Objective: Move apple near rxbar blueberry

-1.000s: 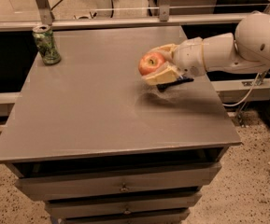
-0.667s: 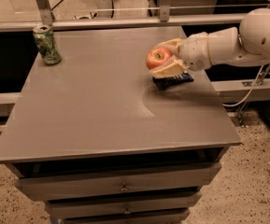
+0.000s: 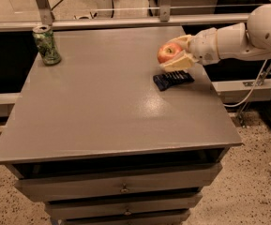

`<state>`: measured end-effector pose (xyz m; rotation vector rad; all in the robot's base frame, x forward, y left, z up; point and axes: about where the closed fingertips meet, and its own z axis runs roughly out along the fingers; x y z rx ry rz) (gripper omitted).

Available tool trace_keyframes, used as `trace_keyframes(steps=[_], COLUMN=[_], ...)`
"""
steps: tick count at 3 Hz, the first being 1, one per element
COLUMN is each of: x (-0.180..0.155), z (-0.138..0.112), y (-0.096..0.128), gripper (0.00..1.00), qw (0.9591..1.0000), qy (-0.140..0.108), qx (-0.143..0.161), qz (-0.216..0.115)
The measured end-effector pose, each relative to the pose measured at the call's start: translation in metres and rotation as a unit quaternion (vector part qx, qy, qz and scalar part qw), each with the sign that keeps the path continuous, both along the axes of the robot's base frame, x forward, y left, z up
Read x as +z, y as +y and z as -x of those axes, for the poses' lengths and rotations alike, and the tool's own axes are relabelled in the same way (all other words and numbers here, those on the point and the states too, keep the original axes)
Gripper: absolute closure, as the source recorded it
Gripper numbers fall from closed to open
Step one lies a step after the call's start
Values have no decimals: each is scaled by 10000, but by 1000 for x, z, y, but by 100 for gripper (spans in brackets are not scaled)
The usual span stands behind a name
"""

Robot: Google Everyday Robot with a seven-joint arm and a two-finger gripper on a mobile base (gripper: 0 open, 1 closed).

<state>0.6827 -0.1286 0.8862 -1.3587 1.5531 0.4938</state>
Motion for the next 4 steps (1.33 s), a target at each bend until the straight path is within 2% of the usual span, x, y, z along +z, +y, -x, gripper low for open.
trace_keyframes(steps=[1, 2, 3, 4], x=[-7, -11, -17, -26], z=[-8, -13, -19, -22], y=[-15, -25, -32, -34], gripper=[86, 62, 31, 8], qw=[9995, 9980, 9958, 9942], qy=[197, 379, 559, 679], qx=[-168, -301, -409, -493], qz=[-188, -400, -596, -679])
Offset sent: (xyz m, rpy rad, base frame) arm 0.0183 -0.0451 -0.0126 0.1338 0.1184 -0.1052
